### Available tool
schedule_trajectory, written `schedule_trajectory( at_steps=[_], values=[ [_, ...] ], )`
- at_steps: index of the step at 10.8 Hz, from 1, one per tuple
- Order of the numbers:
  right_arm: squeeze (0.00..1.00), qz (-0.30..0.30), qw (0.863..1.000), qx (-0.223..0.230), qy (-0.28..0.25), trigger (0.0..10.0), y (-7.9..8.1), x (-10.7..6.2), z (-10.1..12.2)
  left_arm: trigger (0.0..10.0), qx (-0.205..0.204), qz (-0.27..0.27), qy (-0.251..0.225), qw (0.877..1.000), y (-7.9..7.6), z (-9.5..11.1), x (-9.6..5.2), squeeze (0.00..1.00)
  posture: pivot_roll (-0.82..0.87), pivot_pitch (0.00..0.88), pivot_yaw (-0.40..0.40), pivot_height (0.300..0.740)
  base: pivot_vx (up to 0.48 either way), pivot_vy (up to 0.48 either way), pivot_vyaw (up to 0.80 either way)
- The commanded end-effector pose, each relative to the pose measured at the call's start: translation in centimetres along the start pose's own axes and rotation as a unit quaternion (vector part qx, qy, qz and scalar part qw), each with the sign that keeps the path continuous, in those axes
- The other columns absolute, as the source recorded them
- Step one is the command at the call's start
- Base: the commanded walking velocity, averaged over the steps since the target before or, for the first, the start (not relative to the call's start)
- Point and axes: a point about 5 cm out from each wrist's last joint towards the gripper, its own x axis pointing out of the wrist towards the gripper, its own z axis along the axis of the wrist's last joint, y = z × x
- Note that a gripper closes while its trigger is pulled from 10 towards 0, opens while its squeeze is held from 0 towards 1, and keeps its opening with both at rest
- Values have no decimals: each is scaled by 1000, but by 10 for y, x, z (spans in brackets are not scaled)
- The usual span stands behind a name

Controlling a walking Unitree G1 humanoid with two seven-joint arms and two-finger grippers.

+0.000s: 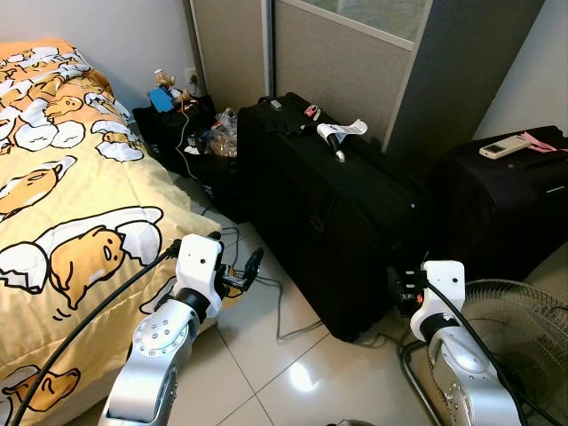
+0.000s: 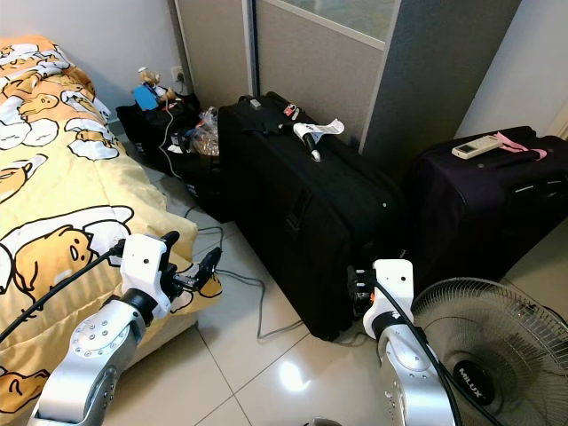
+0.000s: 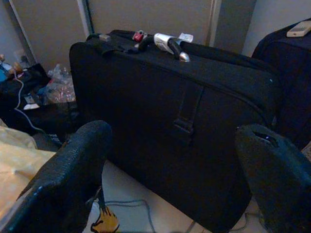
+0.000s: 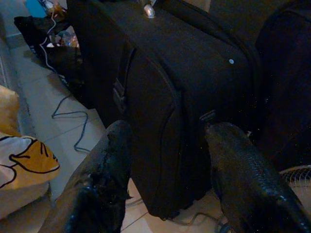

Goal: Clean up the room

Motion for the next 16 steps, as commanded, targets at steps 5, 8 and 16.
schedule_trajectory(
  at_steps=[5,8,16],
  values=[
    [0,19,994,4,-106,10000,38,12,76,10000,-31,149,-10,988,44,28,-23,0,-36,0,-15,740,0,0,0],
    [0,19,994,4,-106,10000,38,12,76,10000,-31,149,-10,988,44,28,-23,0,-36,0,-15,740,0,0,0],
    [1000,66,995,11,-73,10000,44,20,62,10000,-58,121,-11,991,26,32,-20,1000,-22,0,-33,740,0,0,0]
  ],
)
